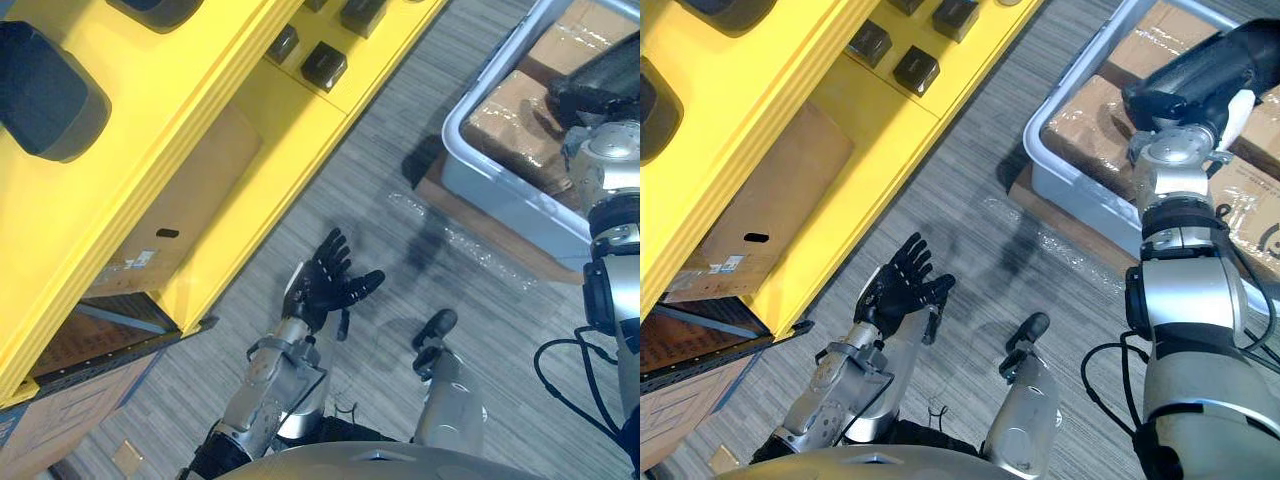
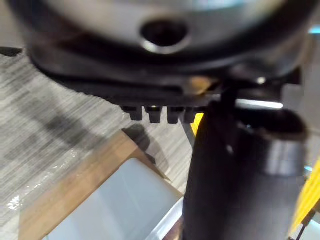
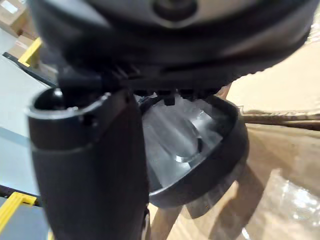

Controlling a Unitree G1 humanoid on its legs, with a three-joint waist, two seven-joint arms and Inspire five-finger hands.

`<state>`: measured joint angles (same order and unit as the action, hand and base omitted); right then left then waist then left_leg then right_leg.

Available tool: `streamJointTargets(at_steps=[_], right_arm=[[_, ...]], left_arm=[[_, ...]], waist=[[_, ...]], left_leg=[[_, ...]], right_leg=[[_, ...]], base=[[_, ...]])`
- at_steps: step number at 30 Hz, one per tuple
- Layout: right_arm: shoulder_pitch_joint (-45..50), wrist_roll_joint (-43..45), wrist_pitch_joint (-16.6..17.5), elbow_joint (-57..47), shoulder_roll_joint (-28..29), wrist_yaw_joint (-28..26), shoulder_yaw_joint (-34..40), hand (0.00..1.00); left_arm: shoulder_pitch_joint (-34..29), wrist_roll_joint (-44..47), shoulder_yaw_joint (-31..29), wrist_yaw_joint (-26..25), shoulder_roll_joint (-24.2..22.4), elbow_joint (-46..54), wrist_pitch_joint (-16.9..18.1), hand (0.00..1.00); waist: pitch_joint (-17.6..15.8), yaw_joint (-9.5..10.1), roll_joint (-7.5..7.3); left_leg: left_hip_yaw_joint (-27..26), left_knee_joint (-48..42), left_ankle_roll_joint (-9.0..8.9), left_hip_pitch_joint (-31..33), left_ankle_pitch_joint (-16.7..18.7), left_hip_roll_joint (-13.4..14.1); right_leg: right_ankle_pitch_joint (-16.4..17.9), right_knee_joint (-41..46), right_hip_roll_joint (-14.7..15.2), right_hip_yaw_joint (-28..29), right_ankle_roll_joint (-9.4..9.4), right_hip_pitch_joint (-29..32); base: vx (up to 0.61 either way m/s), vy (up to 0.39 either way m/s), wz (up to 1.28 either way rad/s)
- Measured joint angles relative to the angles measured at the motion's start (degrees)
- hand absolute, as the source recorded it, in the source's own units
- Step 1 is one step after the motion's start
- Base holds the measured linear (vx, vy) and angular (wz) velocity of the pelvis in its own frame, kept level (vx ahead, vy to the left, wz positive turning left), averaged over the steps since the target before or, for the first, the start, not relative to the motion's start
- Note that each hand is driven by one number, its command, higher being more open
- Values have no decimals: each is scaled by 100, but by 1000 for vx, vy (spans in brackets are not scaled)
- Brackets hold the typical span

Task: Walk over and take three plastic housings, then place them on the shelf

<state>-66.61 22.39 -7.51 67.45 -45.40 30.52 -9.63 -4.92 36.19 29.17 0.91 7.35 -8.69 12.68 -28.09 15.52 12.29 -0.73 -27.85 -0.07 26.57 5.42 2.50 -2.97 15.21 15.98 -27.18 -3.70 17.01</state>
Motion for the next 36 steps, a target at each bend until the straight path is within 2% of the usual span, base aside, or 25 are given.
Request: streamJointTargets(at_steps=[8,13,16,23,27,32,36], right_arm=[[43,80,-176,440,-229,-368,-8,100],[72,59,-224,458,-442,-617,-6,100],[79,48,-437,456,-515,-830,-8,100],[113,-175,-1087,488,-838,-2132,-24,100],[233,-192,-1229,483,-836,-2771,-115,100],[341,-416,-1481,439,-748,-4002,-235,100],[565,-591,-1552,257,-682,-4644,-296,100]], left_arm=[[45,194,193,-6,-68,-237,110,100],[50,253,189,-20,-82,-329,114,100],[54,253,168,-19,-83,-311,113,100],[35,251,-69,-11,-62,-184,83,100],[-17,248,-233,-3,10,65,35,100],[-105,241,-472,16,161,435,-194,100],[-248,232,-689,43,258,609,-358,100]], waist=[[189,47,269],[205,74,291],[205,72,291],[195,-6,276],[121,-45,173],[-89,-231,-132],[-146,-320,-314]], left_leg=[[50,3,-14,128,-2,-41],[51,-8,-62,143,30,-18],[55,-89,-83,139,76,18],[104,-108,-126,-72,139,75],[103,-99,-172,-270,179,179],[85,20,-227,-592,183,307],[65,119,-270,-767,179,380]], right_leg=[[129,174,88,-46,21,189],[150,166,68,-49,31,205],[182,173,37,-55,33,172],[248,163,-27,-113,30,-90],[294,147,-136,-99,76,-269],[306,41,-283,-82,94,-554],[303,-35,-378,-73,98,-720]], base=[[-17,17,4],[0,0,0],[0,0,0],[3,8,1],[-13,-20,-7],[-9,-24,-6],[14,-20,-6]])
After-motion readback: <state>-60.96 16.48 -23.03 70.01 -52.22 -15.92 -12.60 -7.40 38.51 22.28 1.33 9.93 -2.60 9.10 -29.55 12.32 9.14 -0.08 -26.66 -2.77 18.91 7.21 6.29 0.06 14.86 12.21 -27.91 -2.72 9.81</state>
